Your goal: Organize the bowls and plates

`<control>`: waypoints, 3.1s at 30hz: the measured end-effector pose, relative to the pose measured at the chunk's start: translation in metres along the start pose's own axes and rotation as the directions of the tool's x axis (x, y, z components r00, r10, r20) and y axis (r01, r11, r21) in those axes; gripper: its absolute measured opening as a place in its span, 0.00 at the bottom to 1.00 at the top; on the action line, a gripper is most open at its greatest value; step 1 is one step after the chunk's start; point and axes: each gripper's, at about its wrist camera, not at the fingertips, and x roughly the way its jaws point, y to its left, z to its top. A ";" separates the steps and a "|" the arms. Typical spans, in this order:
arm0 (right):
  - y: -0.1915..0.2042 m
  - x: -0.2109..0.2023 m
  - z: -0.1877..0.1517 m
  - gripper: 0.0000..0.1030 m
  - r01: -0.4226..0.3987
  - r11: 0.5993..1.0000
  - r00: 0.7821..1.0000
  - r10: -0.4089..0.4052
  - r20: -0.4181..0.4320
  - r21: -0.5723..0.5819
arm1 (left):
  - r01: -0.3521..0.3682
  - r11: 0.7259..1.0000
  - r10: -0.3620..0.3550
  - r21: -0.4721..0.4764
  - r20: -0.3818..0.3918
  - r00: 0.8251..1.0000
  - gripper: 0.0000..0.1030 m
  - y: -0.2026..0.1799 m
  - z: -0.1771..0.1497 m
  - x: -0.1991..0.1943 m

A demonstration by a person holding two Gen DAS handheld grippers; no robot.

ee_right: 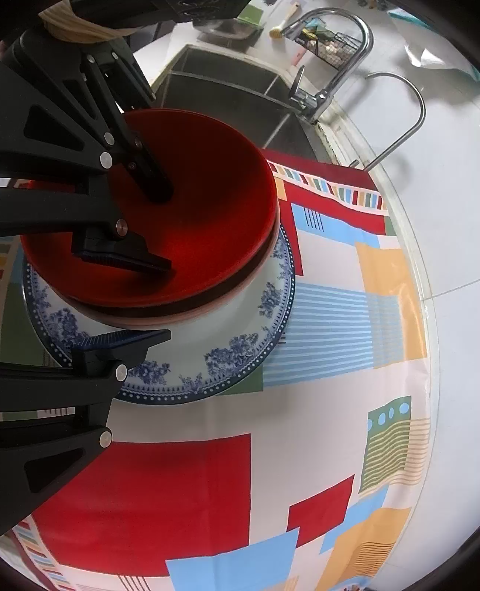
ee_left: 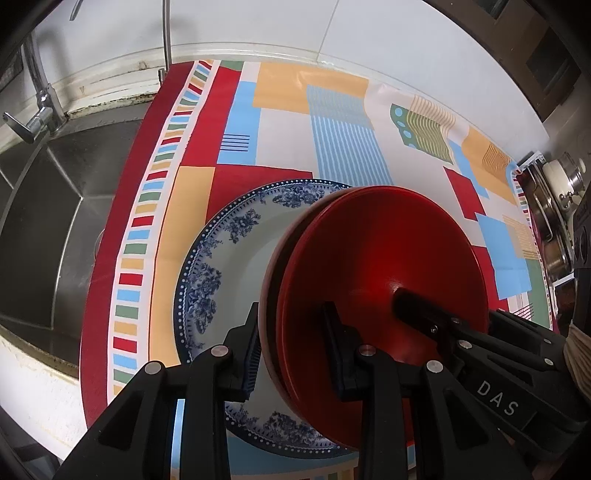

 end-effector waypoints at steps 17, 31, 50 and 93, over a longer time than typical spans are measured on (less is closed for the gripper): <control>0.002 0.002 0.002 0.32 0.020 1.000 1.000 -0.019 0.024 -0.012 | -0.028 0.999 0.026 0.025 0.070 0.997 0.39 0.003 0.003 -0.011; 0.002 -0.093 -0.030 0.76 0.131 0.990 0.920 -0.105 0.378 -0.043 | -0.127 0.988 0.087 0.087 0.359 0.929 0.82 -0.023 -0.042 -0.086; -0.053 -0.166 -0.162 0.83 0.219 0.974 0.844 -0.155 0.513 -0.065 | -0.222 0.974 0.160 0.048 0.550 0.819 0.98 -0.091 -0.185 -0.138; -0.072 -0.233 -0.287 0.83 0.183 0.982 0.818 -0.128 0.560 -0.043 | -0.252 0.960 0.116 0.123 0.642 0.757 1.00 -0.131 -0.286 -0.207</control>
